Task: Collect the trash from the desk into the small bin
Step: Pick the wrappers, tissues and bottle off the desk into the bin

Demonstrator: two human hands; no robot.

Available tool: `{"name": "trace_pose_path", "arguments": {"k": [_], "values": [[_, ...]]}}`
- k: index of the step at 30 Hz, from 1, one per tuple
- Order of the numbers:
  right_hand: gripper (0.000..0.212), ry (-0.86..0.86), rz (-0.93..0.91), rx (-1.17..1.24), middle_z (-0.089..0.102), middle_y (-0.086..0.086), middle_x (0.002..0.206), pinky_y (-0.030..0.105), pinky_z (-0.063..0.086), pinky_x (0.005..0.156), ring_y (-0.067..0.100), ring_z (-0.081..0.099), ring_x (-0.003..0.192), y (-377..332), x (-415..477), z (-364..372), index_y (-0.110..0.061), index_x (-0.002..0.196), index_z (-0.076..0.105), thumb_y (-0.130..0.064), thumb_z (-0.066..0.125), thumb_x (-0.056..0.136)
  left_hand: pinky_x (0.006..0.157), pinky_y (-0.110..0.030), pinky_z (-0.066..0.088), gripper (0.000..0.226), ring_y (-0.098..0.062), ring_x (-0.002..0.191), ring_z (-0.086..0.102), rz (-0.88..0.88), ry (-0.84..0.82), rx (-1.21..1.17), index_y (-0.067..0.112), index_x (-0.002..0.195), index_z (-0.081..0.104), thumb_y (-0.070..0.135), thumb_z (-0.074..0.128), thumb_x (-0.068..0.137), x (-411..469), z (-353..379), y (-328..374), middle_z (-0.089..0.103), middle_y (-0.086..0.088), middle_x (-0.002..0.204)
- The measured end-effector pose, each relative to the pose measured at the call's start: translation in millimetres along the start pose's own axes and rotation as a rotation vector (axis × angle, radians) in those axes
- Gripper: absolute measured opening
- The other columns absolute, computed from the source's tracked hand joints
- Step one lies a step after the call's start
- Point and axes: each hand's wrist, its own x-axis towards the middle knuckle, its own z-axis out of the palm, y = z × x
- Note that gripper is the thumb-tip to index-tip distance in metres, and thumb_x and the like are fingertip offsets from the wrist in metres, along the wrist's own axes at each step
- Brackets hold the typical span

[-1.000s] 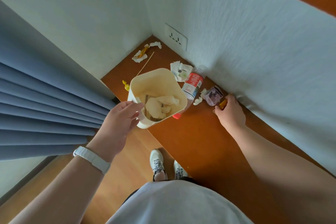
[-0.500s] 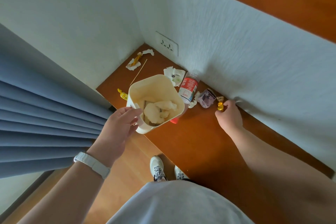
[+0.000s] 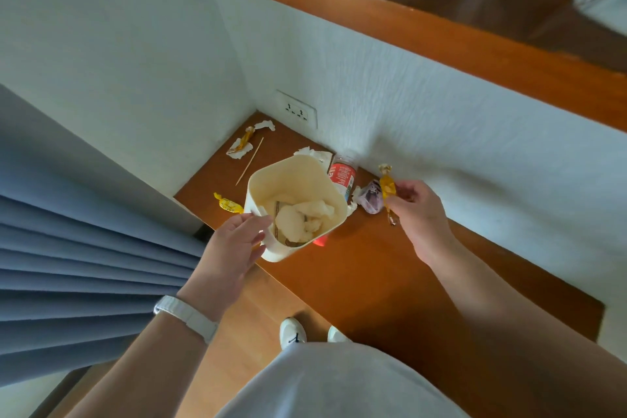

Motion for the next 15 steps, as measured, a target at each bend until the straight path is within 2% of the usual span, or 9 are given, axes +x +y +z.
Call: {"name": "trace_pose_path", "arguments": {"k": [4,6,9,12,15], "values": [[0.023,-0.156,-0.072,0.036,0.071,0.001,0.095,0.038,0.056,0.072,0.022,0.069,0.085,-33.9,-19.2,20.1,-0.025,0.101,0.067,-0.014,0.071,0.081,0.109,-0.046,0.047,0.023,-0.025,0.121,0.061,0.006,-0.011,0.007,0.017,0.114,0.060,0.028,0.065,0.094,-5.3,-1.1,2.2,0.067,-0.008,0.122],[0.022,-0.219,-0.147,-0.021,0.070,-0.002,0.092,0.034,0.055,0.070,0.018,0.068,0.083,-47.9,-28.8,31.7,-0.028,0.098,0.067,-0.013,0.071,0.083,0.109,-0.044,0.047,0.021,-0.024,0.118,0.062,0.006,-0.010,-0.004,0.016,0.111,0.061,0.027,0.065,0.094,-8.2,-2.4,2.8,0.068,-0.009,0.118],[0.024,-0.321,-0.252,-0.207,0.067,-0.011,0.094,0.028,0.056,0.071,0.008,0.066,0.080,-62.7,-40.4,49.2,-0.035,0.097,0.063,-0.017,0.071,0.084,0.106,-0.042,0.049,0.016,-0.026,0.113,0.064,0.014,0.015,-0.040,0.013,0.106,0.065,0.024,0.066,0.093,-11.0,-6.6,1.5,0.070,-0.009,0.109],[0.023,-0.518,-0.343,-0.461,0.064,-0.016,0.098,0.017,0.054,0.064,0.003,0.065,0.080,-70.0,-48.8,69.0,-0.029,0.108,0.062,-0.022,0.069,0.087,0.108,-0.045,0.048,0.019,-0.026,0.114,0.064,-0.002,0.028,-0.056,0.013,0.107,0.067,0.024,0.068,0.091,-11.1,-12.3,-0.6,0.071,-0.011,0.113],[0.022,-0.665,-0.408,-0.553,0.064,-0.019,0.099,0.030,0.059,0.074,0.004,0.064,0.087,-69.6,-55.8,87.9,-0.030,0.108,0.062,-0.025,0.069,0.088,0.106,-0.045,0.049,0.018,-0.027,0.111,0.068,-0.018,0.026,-0.086,0.011,0.106,0.068,0.022,0.068,0.092,-8.7,-18.3,-4.1,0.076,-0.011,0.109]]}}
